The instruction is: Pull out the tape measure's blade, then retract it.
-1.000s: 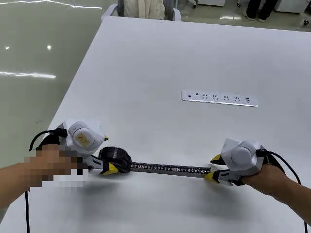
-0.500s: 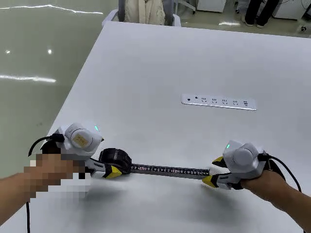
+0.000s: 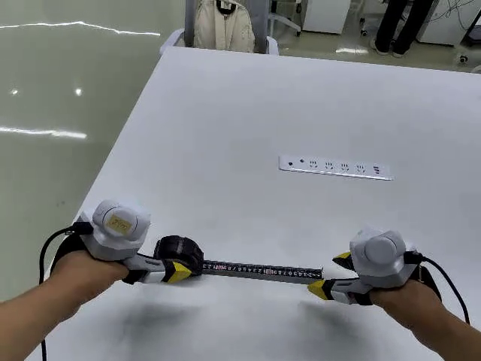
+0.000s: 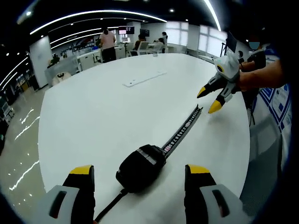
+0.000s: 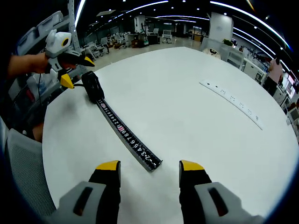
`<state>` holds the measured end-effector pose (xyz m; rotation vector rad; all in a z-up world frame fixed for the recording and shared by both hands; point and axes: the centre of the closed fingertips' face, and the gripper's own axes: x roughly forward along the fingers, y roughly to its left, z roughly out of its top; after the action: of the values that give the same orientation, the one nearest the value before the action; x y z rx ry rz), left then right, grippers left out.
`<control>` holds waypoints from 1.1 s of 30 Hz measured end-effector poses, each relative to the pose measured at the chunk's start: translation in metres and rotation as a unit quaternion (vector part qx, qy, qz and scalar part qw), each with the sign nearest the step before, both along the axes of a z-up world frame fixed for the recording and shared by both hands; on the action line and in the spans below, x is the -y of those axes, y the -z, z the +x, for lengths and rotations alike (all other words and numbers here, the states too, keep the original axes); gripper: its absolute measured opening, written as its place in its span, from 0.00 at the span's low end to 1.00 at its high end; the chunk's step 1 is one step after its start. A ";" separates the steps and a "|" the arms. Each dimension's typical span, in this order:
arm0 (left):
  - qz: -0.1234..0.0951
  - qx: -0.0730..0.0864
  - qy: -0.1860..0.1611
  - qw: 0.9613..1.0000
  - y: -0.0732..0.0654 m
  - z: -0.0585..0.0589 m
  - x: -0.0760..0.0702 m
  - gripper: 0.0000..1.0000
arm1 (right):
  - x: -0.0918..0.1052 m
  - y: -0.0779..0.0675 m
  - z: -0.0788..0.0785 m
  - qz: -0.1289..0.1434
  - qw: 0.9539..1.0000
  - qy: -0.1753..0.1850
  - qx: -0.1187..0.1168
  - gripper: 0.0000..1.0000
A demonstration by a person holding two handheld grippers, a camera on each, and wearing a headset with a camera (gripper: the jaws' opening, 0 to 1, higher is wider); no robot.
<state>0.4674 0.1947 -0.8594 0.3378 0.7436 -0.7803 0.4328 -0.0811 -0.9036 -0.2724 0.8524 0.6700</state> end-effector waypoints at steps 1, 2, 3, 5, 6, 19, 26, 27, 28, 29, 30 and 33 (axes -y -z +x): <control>-0.002 0.001 -0.005 1.000 -0.001 0.000 0.000 0.76 | 0.000 -0.001 -0.001 0.002 1.000 0.006 -0.001 0.52; -0.004 0.002 -0.011 1.000 -0.002 0.000 0.000 0.77 | 0.000 -0.002 -0.001 0.004 1.000 0.009 0.000 0.52; -0.009 0.001 -0.015 1.000 -0.003 -0.001 0.001 0.77 | 0.000 -0.003 -0.002 0.006 1.000 0.016 0.001 0.53; -0.011 0.001 -0.018 1.000 -0.003 -0.001 0.001 0.78 | 0.000 -0.004 -0.003 0.007 1.000 0.019 0.001 0.54; -0.012 0.001 -0.018 1.000 -0.003 -0.001 0.001 0.79 | -0.001 -0.004 -0.003 0.007 1.000 0.020 0.001 0.55; -0.030 0.007 -0.064 0.997 -0.012 -0.014 0.010 0.86 | -0.002 -0.021 -0.016 0.035 0.997 0.073 0.006 0.60; -0.033 0.010 -0.085 0.996 -0.015 -0.023 0.008 0.89 | -0.003 -0.029 -0.024 0.040 0.995 0.087 0.009 0.63; -0.034 0.010 -0.088 0.995 -0.016 -0.024 0.007 0.90 | -0.003 -0.030 -0.025 0.040 0.995 0.088 0.009 0.64; -0.036 0.011 -0.094 0.995 -0.018 -0.026 0.007 0.90 | -0.003 -0.031 -0.027 0.041 0.995 0.090 0.009 0.64; -0.037 0.012 -0.095 0.995 -0.018 -0.026 0.007 0.90 | -0.003 -0.031 -0.028 0.041 0.995 0.091 0.009 0.65; -0.037 0.012 -0.098 0.994 -0.019 -0.028 0.006 0.90 | -0.004 -0.033 -0.029 0.044 0.995 0.093 0.010 0.65; -0.039 0.014 -0.104 0.994 -0.020 -0.032 0.006 0.91 | -0.005 -0.036 -0.034 0.047 0.994 0.098 0.011 0.67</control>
<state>0.4351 0.1890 -0.8395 0.1972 0.7077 -0.6036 0.3990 -0.0758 -0.8674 -0.1083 0.8129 0.5215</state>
